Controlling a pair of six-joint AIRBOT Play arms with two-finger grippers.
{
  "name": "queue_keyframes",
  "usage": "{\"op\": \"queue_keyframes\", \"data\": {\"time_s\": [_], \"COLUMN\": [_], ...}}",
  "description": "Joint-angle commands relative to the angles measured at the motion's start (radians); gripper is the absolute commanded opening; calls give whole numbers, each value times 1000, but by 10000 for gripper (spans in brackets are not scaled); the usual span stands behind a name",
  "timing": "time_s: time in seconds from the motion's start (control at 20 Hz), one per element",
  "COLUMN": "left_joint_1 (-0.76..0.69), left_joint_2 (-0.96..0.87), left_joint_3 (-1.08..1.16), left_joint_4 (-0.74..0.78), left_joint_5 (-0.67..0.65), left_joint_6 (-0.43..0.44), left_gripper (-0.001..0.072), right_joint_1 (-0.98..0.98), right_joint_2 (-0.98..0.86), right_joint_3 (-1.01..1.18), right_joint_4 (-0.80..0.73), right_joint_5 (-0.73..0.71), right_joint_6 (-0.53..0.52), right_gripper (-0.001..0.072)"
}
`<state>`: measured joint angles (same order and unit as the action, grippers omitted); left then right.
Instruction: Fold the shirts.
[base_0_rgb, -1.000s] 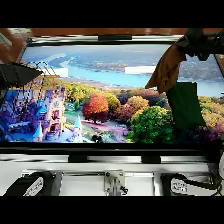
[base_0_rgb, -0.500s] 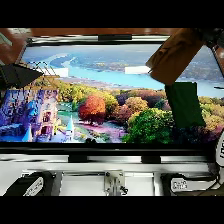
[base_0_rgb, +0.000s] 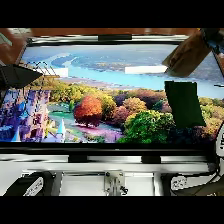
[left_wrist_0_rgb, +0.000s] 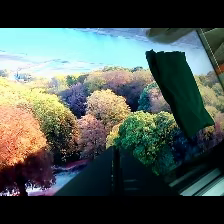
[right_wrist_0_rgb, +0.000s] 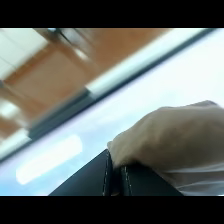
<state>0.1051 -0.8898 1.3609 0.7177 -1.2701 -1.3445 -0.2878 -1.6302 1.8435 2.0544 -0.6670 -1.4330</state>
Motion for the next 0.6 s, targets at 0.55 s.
{"op": "queue_keyframes", "data": {"time_s": [0.55], "left_joint_1": [0], "left_joint_2": [3], "left_joint_3": [0], "left_joint_4": [9], "left_joint_5": [0], "left_joint_6": [0], "left_gripper": [35], "right_joint_1": [-168], "right_joint_2": [55], "right_joint_3": [-27], "right_joint_4": [-207], "right_joint_5": [-750], "right_joint_6": [3], "right_gripper": [57]}}
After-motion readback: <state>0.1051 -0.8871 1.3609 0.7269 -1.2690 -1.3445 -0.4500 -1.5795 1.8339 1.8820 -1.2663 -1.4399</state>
